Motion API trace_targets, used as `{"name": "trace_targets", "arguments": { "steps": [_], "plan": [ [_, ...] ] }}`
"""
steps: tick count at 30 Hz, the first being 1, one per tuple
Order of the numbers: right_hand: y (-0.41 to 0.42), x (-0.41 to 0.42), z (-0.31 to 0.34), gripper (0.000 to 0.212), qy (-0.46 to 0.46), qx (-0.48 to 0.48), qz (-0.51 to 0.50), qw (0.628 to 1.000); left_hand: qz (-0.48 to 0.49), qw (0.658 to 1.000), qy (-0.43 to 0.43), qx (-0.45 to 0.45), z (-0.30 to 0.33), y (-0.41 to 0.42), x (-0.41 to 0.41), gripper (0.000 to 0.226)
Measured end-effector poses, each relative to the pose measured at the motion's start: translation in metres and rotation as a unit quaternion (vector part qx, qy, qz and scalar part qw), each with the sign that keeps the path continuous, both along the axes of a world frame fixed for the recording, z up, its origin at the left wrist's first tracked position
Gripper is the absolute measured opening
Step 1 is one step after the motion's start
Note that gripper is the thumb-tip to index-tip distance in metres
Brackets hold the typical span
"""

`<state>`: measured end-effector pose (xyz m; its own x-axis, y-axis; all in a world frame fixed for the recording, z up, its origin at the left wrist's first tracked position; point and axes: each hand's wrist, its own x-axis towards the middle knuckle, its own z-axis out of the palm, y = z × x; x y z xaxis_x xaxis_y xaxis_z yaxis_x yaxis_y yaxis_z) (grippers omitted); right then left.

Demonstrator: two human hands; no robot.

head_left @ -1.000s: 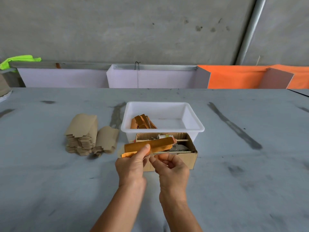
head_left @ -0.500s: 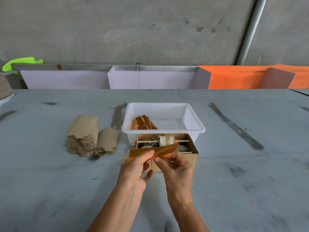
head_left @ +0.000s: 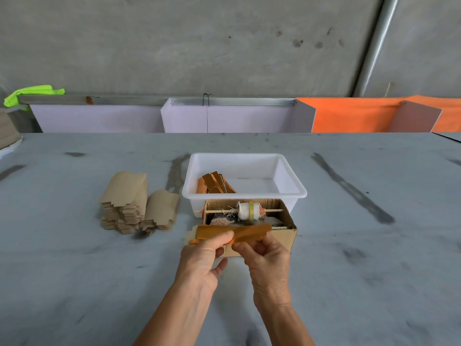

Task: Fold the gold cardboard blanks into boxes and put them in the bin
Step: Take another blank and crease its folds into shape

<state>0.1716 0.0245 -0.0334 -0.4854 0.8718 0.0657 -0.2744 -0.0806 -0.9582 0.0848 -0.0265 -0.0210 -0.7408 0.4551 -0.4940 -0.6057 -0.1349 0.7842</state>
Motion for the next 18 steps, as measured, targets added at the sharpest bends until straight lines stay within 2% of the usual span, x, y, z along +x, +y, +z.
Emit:
{"name": "trace_targets", "arguments": {
  "steps": [5,7,10,14,16,18],
  "plan": [
    [0.0015,0.0002,0.0011,0.020,-0.042,-0.013,-0.029,0.999,-0.014,1.000,0.022,0.005,-0.0018,-0.0022,0.0029,0.040],
    [0.0018,0.0007,0.0016,0.024,-0.040,-0.049,-0.025,0.998,-0.008,0.999,0.040,0.002,-0.0022,-0.0016,0.0054,0.037],
    [0.0011,0.0027,0.0006,0.026,0.023,-0.174,0.038,0.984,0.019,0.998,0.066,0.004,-0.0016,-0.0002,0.0064,0.029],
    [0.0001,0.0075,-0.0024,0.022,0.135,-0.328,0.130,0.926,0.040,0.997,0.063,0.016,-0.0035,-0.0003,0.0051,0.023],
    [-0.0041,0.0065,-0.0005,0.013,0.145,-0.338,0.149,0.918,0.033,0.997,0.064,0.014,-0.0063,-0.0005,0.0058,0.021],
    [-0.0060,0.0022,0.0007,0.010,0.118,-0.326,0.120,0.930,0.008,0.998,0.060,0.009,-0.0090,-0.0005,0.0081,0.019]
  ]
}}
